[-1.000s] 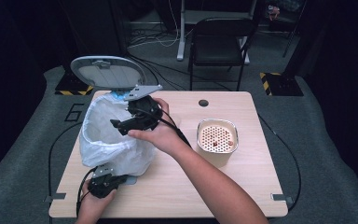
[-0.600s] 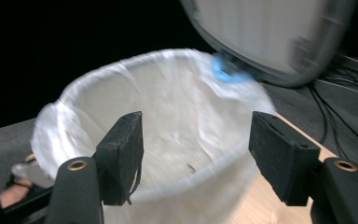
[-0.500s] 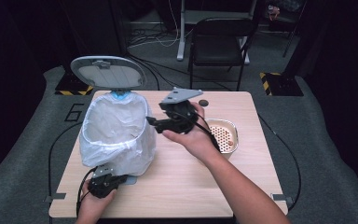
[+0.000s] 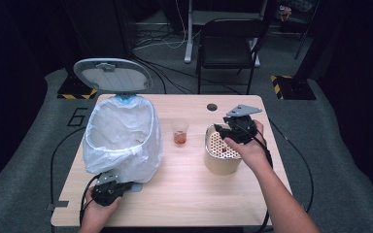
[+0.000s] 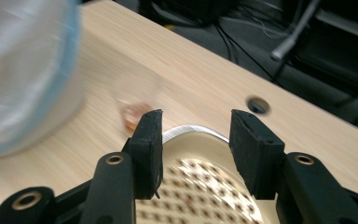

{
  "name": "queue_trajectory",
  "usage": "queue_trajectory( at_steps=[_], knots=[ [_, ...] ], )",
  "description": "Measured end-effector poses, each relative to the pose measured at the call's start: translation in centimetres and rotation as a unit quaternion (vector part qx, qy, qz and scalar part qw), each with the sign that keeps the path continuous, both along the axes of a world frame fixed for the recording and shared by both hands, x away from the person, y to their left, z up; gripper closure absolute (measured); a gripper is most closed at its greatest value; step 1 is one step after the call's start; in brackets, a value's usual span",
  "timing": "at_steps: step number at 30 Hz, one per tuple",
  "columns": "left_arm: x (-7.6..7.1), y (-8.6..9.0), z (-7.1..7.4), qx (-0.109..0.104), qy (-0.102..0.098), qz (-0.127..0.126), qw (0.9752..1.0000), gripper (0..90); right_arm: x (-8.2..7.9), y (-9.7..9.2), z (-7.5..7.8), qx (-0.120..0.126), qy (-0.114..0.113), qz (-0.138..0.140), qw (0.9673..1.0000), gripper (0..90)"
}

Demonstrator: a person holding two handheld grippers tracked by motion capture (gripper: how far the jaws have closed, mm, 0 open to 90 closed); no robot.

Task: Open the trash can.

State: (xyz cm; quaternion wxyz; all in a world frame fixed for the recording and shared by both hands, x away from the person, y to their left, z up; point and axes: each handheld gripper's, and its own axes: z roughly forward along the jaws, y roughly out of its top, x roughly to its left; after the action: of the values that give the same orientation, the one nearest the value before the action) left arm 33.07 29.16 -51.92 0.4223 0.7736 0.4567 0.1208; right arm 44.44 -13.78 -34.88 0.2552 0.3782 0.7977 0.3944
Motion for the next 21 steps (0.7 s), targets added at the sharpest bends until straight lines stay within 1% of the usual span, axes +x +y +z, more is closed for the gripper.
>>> queue_trajectory(
  at_steps=[1, 3, 6, 9, 11, 13, 14, 16, 17, 21],
  knots=[
    [0.0, 0.0, 0.0, 0.000, 0.000, 0.000, 1.0000, 90.0, 0.3, -0.6, -0.5, 0.001, 0.003, -0.012, 0.9999, 55.3],
    [0.0, 0.0, 0.0, 0.000, 0.000, 0.000, 1.0000, 90.0, 0.9, -1.8, -1.3, 0.000, 0.010, -0.027, 0.9996, 55.5],
    [0.0, 0.0, 0.0, 0.002, 0.001, 0.000, 1.0000, 90.0, 1.5, -3.1, -2.2, 0.001, 0.012, -0.049, 0.9987, 56.2],
    [0.0, 0.0, 0.0, -0.001, 0.000, 0.001, 1.0000, 90.0, 2.1, -4.0, -3.0, -0.003, 0.016, -0.065, 0.9977, 55.9],
    [0.0, 0.0, 0.0, -0.001, 0.000, 0.001, 1.0000, 90.0, 2.4, -4.4, -3.4, -0.012, 0.015, -0.079, 0.9967, 55.9],
    [0.0, 0.0, 0.0, -0.001, 0.000, 0.002, 1.0000, 90.0, 2.8, -4.8, -3.9, -0.011, 0.021, -0.092, 0.9955, 56.2],
    [0.0, 0.0, 0.0, 0.000, 0.000, 0.001, 1.0000, 90.0, 2.9, -5.0, -4.0, -0.014, 0.022, -0.093, 0.9953, 56.9],
    [0.0, 0.0, 0.0, 0.003, 0.002, 0.000, 1.0000, 90.0, 3.1, -5.3, -4.3, -0.011, 0.027, -0.097, 0.9949, 58.2],
    [0.0, 0.0, 0.0, 0.001, 0.001, 0.001, 1.0000, 90.0, 3.2, -5.4, -4.4, -0.008, 0.030, -0.096, 0.9949, 59.4],
    [0.0, 0.0, 0.0, 0.001, 0.001, 0.001, 1.0000, 90.0, 3.5, -5.7, -5.2, -0.007, 0.047, -0.090, 0.9948, 63.9]
  ],
)
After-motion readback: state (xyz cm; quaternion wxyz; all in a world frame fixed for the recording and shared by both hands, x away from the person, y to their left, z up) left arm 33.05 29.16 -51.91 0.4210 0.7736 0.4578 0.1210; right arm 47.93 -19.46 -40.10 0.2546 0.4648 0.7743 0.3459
